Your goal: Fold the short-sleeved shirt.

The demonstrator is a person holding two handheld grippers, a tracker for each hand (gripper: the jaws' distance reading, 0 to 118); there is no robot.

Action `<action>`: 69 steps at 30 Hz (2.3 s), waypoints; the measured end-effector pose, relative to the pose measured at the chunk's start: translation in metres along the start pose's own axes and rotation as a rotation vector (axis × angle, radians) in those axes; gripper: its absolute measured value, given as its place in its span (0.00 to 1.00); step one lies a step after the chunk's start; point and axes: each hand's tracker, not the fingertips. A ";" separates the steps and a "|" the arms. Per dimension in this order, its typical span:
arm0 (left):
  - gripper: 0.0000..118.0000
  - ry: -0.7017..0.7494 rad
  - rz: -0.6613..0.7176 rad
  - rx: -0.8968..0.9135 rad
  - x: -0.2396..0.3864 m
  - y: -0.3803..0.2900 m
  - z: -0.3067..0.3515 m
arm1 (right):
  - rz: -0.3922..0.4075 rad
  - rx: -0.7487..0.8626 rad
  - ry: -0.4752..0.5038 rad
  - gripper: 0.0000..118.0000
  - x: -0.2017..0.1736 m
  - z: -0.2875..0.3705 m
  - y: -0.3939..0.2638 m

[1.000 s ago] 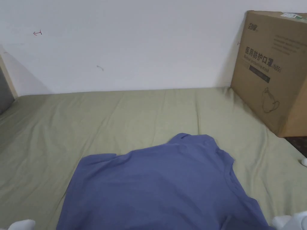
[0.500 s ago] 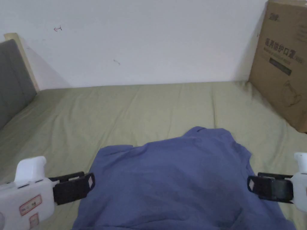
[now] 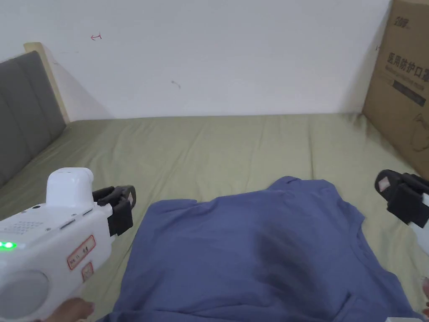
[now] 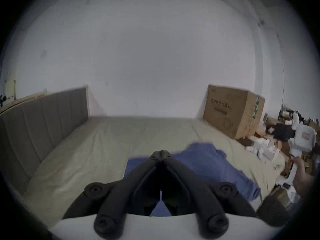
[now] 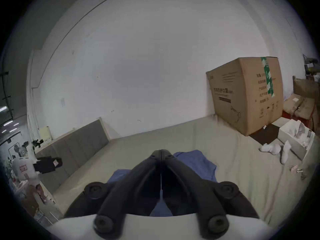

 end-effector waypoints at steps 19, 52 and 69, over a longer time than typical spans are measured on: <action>0.03 -0.035 0.172 -0.699 -0.087 -0.146 -0.071 | 0.110 -0.375 0.042 0.00 0.015 0.006 -0.054; 0.03 0.002 0.117 -0.418 -0.058 -0.092 -0.003 | 0.111 -0.876 -0.132 0.02 0.111 0.009 -0.063; 0.63 -0.005 0.191 -0.545 -0.109 -0.069 -0.209 | -0.007 -0.849 -0.266 0.89 0.133 -0.226 -0.070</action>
